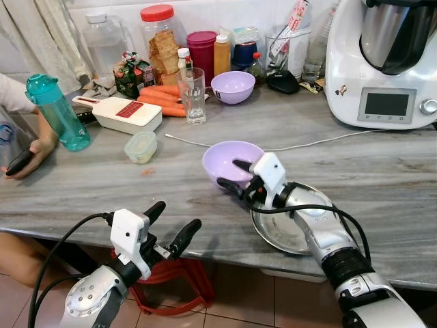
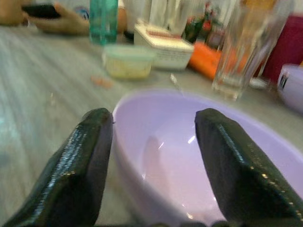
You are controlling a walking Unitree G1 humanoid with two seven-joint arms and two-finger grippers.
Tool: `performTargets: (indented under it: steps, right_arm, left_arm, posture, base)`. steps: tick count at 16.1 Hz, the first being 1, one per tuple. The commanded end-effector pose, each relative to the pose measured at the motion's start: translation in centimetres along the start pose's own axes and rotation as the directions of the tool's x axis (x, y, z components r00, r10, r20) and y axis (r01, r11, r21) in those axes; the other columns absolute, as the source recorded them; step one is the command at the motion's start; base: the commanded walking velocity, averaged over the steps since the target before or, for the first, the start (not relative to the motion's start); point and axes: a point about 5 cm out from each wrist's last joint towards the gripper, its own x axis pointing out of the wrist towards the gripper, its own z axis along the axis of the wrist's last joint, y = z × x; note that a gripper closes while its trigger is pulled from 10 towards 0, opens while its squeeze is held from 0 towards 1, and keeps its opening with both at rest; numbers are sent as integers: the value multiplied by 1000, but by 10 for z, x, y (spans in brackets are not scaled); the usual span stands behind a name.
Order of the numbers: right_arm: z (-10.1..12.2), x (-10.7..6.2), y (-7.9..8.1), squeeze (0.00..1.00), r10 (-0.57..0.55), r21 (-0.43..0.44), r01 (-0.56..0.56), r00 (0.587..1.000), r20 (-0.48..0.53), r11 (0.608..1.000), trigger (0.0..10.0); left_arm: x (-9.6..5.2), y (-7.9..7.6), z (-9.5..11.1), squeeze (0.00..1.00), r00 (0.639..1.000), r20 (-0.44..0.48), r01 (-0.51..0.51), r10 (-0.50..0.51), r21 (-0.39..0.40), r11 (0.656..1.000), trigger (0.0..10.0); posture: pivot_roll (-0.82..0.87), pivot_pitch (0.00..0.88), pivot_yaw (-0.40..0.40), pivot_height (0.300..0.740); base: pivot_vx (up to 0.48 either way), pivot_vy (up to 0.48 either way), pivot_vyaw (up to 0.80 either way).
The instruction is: Setting the table
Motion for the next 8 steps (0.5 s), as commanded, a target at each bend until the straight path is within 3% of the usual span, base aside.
performTargets:
  steps: [1,4,6,8]
  right_arm:
    - [14,4,-1,1000,-5,-15,5,998,55,1000,10000]
    - [29,-2,0,1000,-39,-18,42,992,121,999,10000]
    - [40,-11,-5,1000,-139,6,140,976,169,990,10000]
    - [44,-28,-10,1000,-316,54,312,931,181,949,10000]
  left_arm:
    - [0,3,-1,0,1000,-6,-9,9,1,1000,10000]
    - [5,6,-2,0,1000,3,-10,10,-1,1000,10000]
    - [9,7,-1,0,1000,14,-10,10,-1,1000,10000]
    - [12,8,1,0,999,35,-13,14,-1,1000,10000]
  posture:
    - [28,32,108,740]
    - [13,17,106,740]
    - [2,7,104,740]
    - [-4,0,99,740]
  base:
    - [0,0,0]
    - [0,0,0]
    - [0,0,0]
    - [0,0,0]
